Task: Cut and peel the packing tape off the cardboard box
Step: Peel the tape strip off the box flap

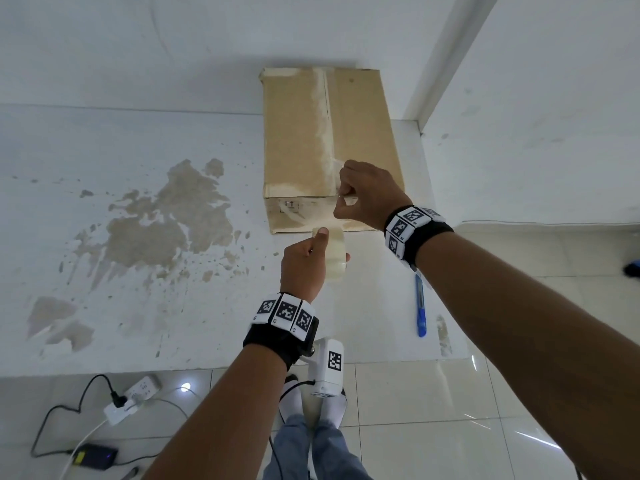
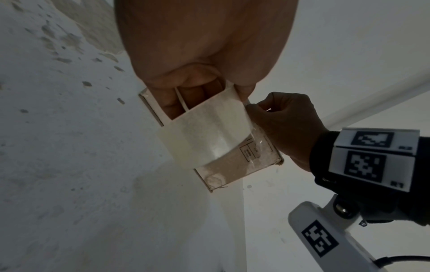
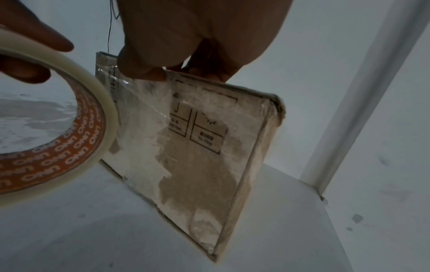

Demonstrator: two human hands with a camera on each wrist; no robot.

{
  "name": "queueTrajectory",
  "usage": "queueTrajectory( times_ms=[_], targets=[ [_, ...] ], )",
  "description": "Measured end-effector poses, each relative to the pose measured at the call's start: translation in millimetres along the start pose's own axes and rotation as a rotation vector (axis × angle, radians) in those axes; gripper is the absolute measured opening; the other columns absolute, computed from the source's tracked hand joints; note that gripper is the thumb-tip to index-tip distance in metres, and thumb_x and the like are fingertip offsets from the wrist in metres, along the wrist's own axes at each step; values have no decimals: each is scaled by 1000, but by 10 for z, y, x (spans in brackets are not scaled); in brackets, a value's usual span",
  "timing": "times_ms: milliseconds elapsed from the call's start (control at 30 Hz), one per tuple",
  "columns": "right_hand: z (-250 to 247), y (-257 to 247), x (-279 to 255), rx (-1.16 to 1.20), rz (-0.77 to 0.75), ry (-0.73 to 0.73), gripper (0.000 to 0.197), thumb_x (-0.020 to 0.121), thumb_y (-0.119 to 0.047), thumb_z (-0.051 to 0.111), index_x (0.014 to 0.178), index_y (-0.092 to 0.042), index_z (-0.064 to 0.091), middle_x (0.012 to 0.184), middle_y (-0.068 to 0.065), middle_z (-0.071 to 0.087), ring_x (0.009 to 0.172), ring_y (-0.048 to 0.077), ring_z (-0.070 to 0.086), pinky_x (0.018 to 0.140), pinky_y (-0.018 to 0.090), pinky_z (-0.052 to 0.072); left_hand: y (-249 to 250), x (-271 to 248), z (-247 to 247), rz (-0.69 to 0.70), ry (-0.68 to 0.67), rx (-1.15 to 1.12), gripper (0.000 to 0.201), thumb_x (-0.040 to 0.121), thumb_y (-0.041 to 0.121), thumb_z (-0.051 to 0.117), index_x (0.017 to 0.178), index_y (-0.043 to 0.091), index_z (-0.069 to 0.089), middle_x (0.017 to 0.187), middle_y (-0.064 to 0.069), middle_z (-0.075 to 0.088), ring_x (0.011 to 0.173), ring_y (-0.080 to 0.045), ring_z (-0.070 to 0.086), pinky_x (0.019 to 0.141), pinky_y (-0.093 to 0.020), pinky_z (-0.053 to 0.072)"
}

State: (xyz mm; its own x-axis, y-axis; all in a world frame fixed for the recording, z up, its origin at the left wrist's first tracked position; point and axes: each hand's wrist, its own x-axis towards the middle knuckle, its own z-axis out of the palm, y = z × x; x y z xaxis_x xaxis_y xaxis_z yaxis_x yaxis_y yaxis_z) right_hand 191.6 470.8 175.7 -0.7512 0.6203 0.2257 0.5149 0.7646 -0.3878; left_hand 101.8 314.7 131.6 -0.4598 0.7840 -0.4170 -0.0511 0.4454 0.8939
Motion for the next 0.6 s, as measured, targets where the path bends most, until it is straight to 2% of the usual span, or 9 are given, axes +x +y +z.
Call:
queueTrajectory(
  times_ms=[100, 200, 300, 400, 467, 600],
  targets=[
    [37, -6, 28, -43, -6, -26, 24, 63, -11, 74, 74, -7, 53, 74, 6, 54, 66, 20, 40, 58, 30, 36, -44, 35, -16, -12, 11, -22, 62, 104, 48, 48, 88, -2, 81, 79, -7, 84, 88, -27, 80, 90, -45, 63],
    [65, -24, 45, -93, -20, -36, 26, 62, -11, 73, 77, -8, 51, 74, 4, 50, 66, 21, 40, 55, 34, 42, -26, 40, -40, -3, 15, -20, 69, 101, 51, 48, 90, -10, 76, 74, -2, 83, 86, -31, 80, 89, -49, 62],
    [89, -33, 35, -144, -43, -41, 30, 63, -11, 73, 81, -10, 50, 74, -1, 45, 67, 22, 41, 55, 31, 35, -14, 43, -53, -5, 4, 1, 72, 103, 52, 48, 94, -16, 72, 65, 7, 80, 86, -33, 79, 89, -52, 62],
    [94, -23, 16, -147, -42, -36, 30, 63, -12, 74, 82, -9, 51, 76, 3, 52, 69, 24, 45, 57, 31, 36, -4, 45, -58, -2, -4, 6, 86, 91, 66, 47, 94, -18, 69, 67, 3, 81, 83, -41, 77, 85, -58, 61],
    [81, 4, -6, -78, -34, -36, 29, 65, -13, 74, 82, -8, 51, 77, 4, 53, 72, 23, 45, 60, 31, 40, 31, 6, -53, 1, -9, -2, 75, 99, 56, 48, 94, -15, 72, 64, 7, 79, 89, -40, 77, 87, -55, 61],
    [-1, 71, -54, 111, 29, -30, 26, 71, -21, 75, 76, -15, 50, 77, -4, 51, 76, 17, 42, 65, 16, 31, 92, -47, -64, 12, -1, -4, 62, 107, 44, 48, 92, -9, 77, 62, 8, 78, 91, -36, 79, 89, -53, 61]
  ],
)
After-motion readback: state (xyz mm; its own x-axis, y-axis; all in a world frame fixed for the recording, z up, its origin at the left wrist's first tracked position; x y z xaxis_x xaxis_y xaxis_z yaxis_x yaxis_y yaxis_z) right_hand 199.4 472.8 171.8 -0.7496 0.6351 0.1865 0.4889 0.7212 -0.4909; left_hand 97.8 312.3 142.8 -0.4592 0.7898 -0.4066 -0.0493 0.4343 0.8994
